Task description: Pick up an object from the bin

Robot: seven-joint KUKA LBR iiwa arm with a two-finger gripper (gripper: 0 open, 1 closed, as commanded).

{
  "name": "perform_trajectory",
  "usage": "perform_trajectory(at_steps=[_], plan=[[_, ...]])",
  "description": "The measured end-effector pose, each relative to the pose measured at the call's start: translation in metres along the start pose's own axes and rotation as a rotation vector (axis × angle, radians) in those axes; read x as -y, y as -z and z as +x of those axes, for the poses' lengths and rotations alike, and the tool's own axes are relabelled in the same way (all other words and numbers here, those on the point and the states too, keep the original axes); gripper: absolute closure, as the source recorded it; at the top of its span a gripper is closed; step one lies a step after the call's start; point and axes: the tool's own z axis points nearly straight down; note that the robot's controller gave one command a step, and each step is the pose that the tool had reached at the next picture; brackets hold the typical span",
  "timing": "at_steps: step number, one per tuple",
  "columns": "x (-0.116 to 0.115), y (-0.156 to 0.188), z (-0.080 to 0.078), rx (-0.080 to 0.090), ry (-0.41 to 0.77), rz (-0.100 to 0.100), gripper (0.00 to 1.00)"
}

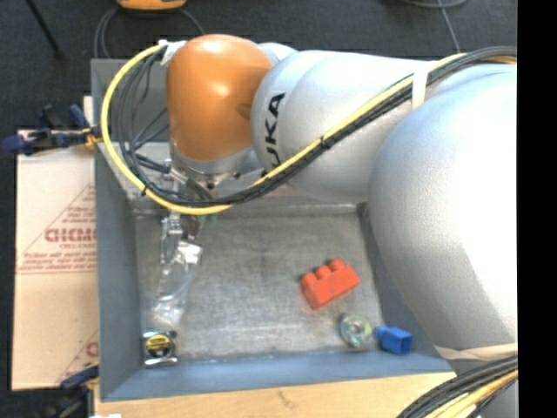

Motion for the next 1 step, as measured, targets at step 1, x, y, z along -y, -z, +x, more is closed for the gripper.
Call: perform_trajectory(at_steps=[1], plan=[[0.0193, -0.0783, 0.0004, 0.018, 0.499, -0.004, 0.00]])
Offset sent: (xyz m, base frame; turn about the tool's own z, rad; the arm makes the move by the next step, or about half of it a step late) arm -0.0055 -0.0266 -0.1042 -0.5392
